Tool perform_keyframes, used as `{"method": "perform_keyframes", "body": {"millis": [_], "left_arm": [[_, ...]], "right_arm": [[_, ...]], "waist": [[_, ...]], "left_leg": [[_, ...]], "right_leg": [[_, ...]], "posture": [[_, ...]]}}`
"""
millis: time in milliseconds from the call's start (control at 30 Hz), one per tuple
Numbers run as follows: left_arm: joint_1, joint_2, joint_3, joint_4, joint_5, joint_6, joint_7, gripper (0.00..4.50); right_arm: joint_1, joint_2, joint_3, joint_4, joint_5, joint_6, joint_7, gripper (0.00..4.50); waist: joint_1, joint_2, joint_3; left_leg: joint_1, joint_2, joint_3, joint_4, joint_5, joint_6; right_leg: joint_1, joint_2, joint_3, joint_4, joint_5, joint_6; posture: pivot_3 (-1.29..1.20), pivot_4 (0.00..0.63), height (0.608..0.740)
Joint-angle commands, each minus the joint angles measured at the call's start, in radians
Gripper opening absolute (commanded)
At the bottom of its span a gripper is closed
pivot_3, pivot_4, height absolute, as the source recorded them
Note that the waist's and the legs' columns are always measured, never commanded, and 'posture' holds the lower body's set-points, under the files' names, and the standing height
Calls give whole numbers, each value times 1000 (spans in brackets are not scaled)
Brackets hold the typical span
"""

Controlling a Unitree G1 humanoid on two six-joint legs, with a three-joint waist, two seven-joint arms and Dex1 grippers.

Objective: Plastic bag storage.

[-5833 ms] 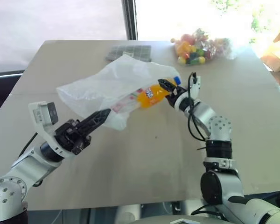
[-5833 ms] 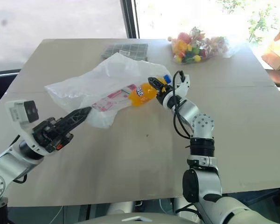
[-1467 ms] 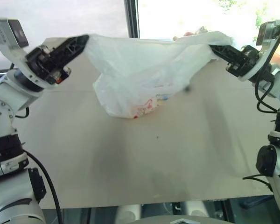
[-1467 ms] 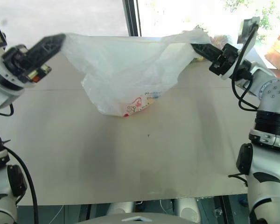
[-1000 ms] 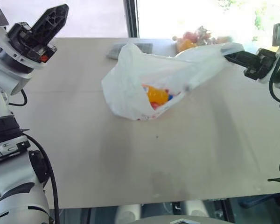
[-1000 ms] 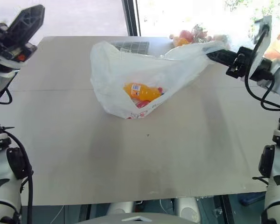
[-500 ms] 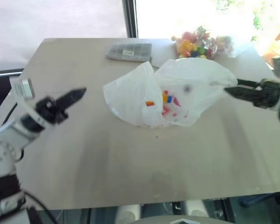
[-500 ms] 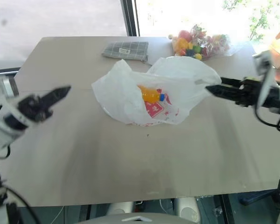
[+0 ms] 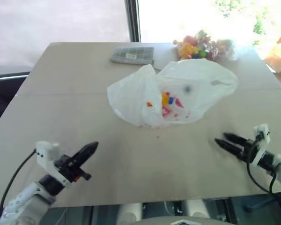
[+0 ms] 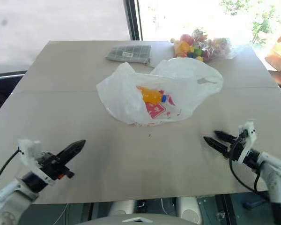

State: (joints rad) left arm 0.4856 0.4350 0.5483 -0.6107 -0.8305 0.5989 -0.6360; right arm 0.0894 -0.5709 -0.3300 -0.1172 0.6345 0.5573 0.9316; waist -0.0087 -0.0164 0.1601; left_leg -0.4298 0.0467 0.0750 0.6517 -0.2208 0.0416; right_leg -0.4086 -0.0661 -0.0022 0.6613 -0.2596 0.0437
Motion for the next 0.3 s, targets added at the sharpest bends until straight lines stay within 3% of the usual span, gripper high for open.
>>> {"method": "perform_keyframes", "body": {"millis": [33,133,300], "left_arm": [[24,-40,-77,-32,165,-145,34,0],[49,-62,-143,-2,314,-298,23,0],[88,-95,-198,35,427,-457,18,0]], "right_arm": [[59,29,48,8,-180,-353,30,4201],[88,55,66,56,-243,-517,34,4201],[87,54,67,97,-248,-585,30,4201]], "waist": [[-1,-1,-2],[-2,-4,-4],[-2,-5,-4]], "left_leg": [[1,0,0,0,0,0],[1,0,0,2,0,0],[1,0,0,2,0,0]], "right_leg": [[1,0,0,0,0,0],[1,1,0,0,0,0],[1,1,1,0,0,-1]], "posture": [[0,150,740],[0,150,740],[0,150,740]]}}
